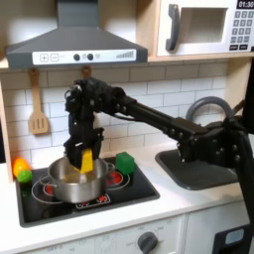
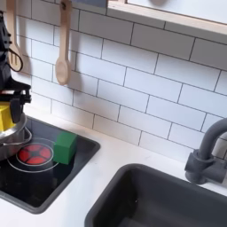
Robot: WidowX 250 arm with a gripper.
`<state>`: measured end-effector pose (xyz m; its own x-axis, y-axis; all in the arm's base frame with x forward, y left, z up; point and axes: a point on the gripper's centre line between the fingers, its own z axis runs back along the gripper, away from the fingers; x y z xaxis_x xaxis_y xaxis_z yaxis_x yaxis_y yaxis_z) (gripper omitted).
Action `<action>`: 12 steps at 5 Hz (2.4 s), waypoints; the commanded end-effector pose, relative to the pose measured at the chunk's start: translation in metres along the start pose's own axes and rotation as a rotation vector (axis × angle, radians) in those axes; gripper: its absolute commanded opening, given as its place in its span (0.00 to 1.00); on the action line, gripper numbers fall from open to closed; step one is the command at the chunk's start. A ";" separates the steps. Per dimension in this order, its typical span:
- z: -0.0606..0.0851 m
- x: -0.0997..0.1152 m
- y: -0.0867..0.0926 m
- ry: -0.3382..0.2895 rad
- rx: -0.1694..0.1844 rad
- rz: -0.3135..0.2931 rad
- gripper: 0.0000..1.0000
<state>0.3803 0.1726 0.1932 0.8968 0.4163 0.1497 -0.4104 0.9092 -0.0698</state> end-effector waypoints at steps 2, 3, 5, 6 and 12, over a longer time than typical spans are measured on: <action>0.014 -0.005 -0.008 -0.015 -0.026 -0.021 0.00; 0.018 -0.008 -0.010 -0.024 -0.035 -0.028 0.00; 0.022 -0.025 -0.014 -0.019 -0.042 -0.060 0.00; 0.026 -0.035 -0.015 -0.026 -0.046 -0.074 0.00; 0.003 -0.095 -0.037 -0.016 0.003 -0.212 0.00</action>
<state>0.3089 0.0994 0.1855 0.9596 0.2184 0.1776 -0.2160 0.9758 -0.0330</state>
